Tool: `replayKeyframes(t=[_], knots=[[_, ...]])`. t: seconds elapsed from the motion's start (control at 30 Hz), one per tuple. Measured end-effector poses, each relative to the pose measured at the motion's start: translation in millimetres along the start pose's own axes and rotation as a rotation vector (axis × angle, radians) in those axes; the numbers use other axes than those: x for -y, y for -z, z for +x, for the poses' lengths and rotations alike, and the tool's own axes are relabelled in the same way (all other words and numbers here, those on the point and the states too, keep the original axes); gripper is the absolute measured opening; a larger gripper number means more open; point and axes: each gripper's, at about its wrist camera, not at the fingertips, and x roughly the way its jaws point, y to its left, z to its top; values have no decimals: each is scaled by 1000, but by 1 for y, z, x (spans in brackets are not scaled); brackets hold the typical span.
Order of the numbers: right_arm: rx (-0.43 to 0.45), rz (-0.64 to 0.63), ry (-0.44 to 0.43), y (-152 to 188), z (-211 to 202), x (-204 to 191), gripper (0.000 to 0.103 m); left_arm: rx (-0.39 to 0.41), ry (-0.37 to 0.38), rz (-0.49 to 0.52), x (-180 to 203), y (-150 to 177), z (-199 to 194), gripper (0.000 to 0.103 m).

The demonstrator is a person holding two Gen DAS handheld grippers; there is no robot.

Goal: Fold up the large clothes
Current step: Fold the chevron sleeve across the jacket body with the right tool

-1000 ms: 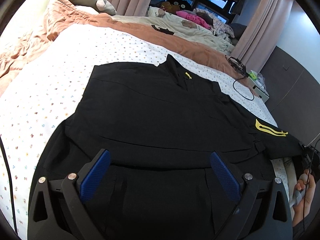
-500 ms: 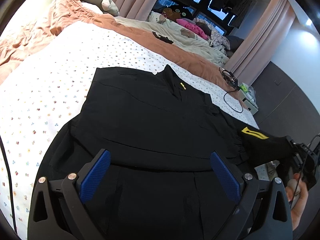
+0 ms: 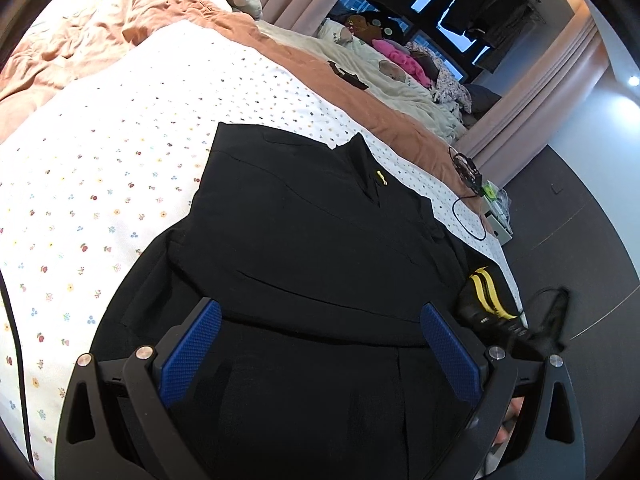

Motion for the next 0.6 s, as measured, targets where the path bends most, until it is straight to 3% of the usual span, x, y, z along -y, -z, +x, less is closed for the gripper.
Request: replayKeyframes(t=[0.03, 0.07, 0.13, 0.17, 0.37, 0.6], knots=[[-19, 21, -5, -4, 0, 2, 7, -1, 2, -1, 1, 0, 1, 102], [-25, 44, -24, -9, 1, 6, 18, -2, 8, 0, 1, -1, 1, 102], [-33, 96, -85, -11, -11, 11, 53, -6, 16, 7, 5, 0, 3, 102], [-30, 106, -101, -11, -20, 14, 79, -9, 19, 15, 9, 1, 5, 102], [63, 157, -141, -19, -90, 39, 82, -27, 40, 76, 36, 9, 14, 102], [158, 314, -47, -23, -149, 104, 82, -51, 61, 191, 84, 23, 29, 102]])
